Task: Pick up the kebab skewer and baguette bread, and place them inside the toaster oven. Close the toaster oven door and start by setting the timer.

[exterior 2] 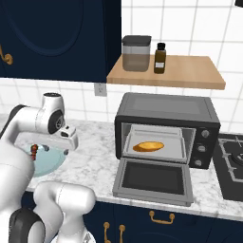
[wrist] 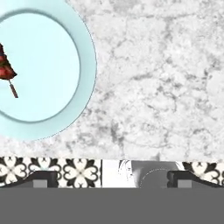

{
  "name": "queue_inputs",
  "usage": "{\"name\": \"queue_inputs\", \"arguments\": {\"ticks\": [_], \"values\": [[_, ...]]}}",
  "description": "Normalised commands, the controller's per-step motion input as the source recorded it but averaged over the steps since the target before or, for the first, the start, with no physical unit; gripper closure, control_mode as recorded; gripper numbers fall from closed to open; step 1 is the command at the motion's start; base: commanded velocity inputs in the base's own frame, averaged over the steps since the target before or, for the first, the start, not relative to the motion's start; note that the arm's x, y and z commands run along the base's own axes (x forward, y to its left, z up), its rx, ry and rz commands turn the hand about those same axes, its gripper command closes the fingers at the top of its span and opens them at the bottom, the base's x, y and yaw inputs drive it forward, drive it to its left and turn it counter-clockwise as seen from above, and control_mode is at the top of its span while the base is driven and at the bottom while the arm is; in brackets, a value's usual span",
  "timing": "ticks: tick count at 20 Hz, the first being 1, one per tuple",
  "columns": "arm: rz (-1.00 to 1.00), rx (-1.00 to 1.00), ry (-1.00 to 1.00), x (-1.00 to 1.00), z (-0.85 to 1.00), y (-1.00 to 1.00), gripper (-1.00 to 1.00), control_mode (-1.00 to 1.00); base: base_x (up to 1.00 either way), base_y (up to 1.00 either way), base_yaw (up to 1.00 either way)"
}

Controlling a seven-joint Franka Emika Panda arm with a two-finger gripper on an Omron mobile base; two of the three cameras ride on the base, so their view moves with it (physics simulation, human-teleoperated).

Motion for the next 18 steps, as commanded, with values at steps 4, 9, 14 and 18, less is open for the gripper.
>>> {"name": "queue_inputs", "arguments": {"ticks": [4, 9, 14, 18], "values": [[0.07, 0.00, -0.01, 0.00, -0.11, 0.71, -1.00, -1.00, 0.00, 0.00, 0.00], [0.00, 0.00, -0.04, 0.26, -0.10, 0.91, -1.00, -1.00, 0.00, 0.00, 0.00], [0.00, -0.01, 0.00, 0.42, -0.09, 0.85, -1.00, -1.00, 0.00, 0.00, 0.00], [0.00, 0.00, -0.02, 0.49, -0.23, 0.33, -1.00, -1.00, 0.00, 0.00, 0.00]]}}
